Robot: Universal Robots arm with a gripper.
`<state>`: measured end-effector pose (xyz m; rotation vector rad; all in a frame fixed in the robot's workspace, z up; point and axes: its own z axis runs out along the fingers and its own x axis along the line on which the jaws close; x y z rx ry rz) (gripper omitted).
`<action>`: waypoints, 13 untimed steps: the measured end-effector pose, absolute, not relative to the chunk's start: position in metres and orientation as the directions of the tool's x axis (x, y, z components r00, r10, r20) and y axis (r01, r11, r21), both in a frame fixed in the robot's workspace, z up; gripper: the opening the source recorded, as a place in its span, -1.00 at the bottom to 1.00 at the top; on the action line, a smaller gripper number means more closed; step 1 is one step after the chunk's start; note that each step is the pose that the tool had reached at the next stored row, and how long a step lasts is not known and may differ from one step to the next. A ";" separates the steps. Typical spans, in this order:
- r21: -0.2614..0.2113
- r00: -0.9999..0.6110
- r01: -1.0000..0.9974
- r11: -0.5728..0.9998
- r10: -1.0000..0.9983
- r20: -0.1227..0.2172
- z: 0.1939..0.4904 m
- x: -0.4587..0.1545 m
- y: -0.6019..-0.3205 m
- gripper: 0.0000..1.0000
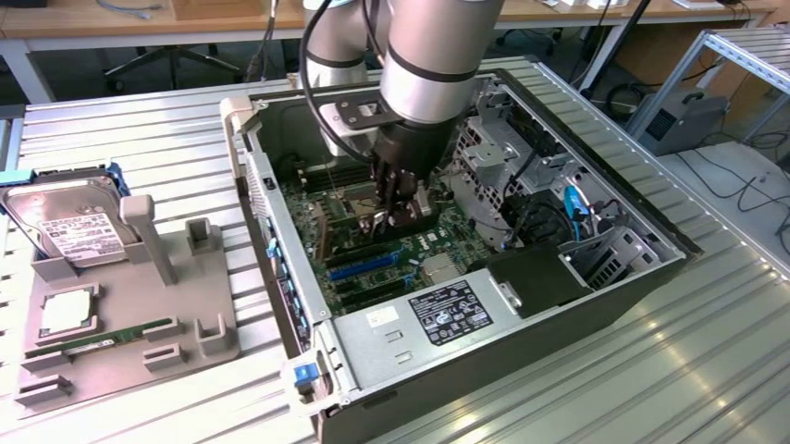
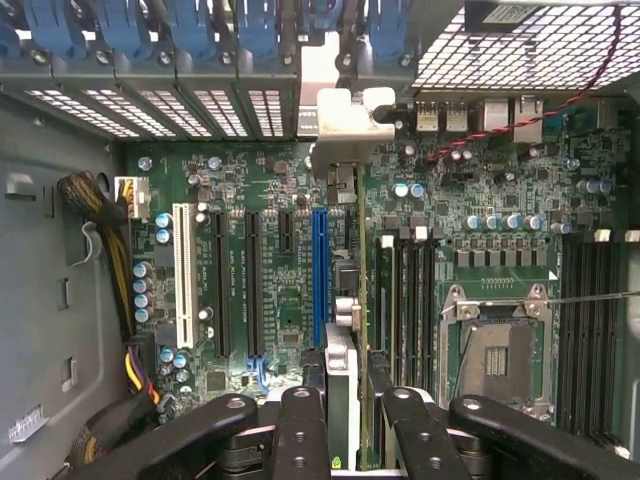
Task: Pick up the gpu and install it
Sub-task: 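Insert the gpu into the slot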
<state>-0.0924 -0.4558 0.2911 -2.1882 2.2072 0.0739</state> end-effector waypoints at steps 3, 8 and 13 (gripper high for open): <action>0.011 -0.009 -1.000 0.008 -0.998 -0.057 0.291 -0.093 -0.456 -0.47; 0.011 -0.009 -1.000 0.008 -0.998 -0.057 0.291 -0.093 -0.456 -0.47; 0.011 -0.009 -1.000 0.008 -0.998 -0.057 0.291 -0.094 -0.459 -0.47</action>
